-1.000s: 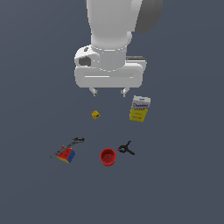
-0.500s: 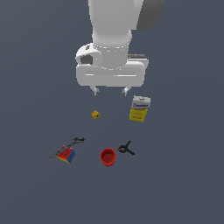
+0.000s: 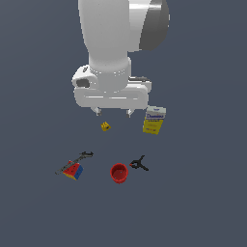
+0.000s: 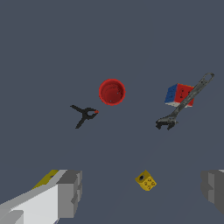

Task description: Pick up a designated object from a clutter of objects.

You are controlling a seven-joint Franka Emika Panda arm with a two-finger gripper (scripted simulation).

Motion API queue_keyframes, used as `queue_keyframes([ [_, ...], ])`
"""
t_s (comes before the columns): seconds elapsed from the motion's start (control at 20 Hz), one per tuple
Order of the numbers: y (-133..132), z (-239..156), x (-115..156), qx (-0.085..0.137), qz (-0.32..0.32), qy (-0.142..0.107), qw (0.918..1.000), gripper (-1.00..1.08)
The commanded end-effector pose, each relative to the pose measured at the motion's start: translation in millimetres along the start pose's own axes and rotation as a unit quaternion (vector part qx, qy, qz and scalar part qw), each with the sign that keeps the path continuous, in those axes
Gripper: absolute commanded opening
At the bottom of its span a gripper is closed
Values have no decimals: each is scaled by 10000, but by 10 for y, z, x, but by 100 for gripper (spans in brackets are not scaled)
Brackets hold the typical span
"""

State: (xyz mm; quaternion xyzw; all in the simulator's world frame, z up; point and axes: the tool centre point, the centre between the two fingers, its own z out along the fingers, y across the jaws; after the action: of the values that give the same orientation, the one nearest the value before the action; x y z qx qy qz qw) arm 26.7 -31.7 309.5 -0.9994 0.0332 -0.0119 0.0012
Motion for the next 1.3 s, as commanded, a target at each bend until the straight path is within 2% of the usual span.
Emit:
queue_keyframes([
  [0.0,124,139,94,26,141,-14,9999,100],
  [0.6,1055,1173,543,71,1082,-75,9941,100],
  [0.95,1528,1699,618,16,1500,-99,9886,100],
  [1.25,1756,1956,622,-25,1690,-111,9856,100],
])
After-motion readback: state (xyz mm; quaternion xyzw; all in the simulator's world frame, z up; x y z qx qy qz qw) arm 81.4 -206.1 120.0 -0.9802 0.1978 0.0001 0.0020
